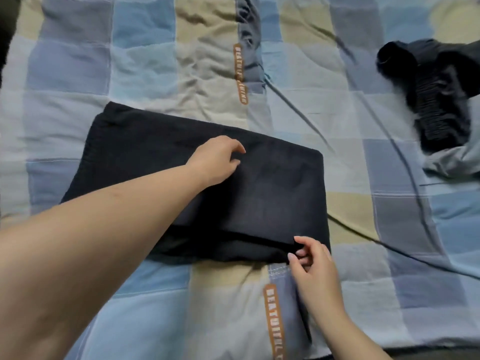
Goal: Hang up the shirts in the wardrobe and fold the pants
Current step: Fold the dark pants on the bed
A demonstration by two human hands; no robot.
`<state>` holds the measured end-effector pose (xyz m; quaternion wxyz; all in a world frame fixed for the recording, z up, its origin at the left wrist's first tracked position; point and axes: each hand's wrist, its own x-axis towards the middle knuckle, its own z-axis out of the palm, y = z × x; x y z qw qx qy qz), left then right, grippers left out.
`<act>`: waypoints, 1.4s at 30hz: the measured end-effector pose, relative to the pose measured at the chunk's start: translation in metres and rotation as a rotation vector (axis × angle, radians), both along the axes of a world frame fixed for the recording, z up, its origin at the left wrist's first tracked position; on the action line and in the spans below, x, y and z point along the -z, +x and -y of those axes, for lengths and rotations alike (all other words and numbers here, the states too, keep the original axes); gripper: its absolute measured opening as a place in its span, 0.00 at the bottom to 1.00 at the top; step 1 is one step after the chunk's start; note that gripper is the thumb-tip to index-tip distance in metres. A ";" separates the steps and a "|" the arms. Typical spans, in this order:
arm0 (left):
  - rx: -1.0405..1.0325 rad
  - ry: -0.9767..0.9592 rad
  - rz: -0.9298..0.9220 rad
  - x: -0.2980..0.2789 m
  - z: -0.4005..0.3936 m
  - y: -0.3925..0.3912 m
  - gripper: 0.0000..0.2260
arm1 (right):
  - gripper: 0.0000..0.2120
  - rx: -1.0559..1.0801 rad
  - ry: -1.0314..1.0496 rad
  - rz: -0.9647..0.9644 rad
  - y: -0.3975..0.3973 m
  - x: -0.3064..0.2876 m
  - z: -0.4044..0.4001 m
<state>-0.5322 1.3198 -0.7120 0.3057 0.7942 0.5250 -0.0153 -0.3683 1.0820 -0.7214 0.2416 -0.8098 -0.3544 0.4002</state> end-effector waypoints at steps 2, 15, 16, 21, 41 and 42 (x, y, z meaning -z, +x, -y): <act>0.102 0.012 -0.013 0.012 0.002 0.045 0.15 | 0.17 -0.041 -0.030 0.125 0.027 0.003 0.009; 0.168 0.024 -0.153 0.058 0.006 0.135 0.20 | 0.12 -0.526 -0.015 0.377 0.106 0.042 0.020; 0.125 0.060 -0.063 0.053 0.008 0.121 0.18 | 0.14 -0.531 0.001 0.373 0.104 0.042 0.020; -0.448 0.067 0.285 0.019 0.044 0.048 0.06 | 0.17 -0.554 0.220 0.299 0.074 0.023 0.004; -1.760 -0.397 0.971 -0.007 0.134 -0.116 0.14 | 0.23 -0.725 0.279 0.079 -0.122 0.001 -0.059; -1.764 -0.370 0.984 -0.006 0.130 -0.122 0.13 | 0.19 -0.642 0.256 -0.033 -0.130 -0.002 -0.055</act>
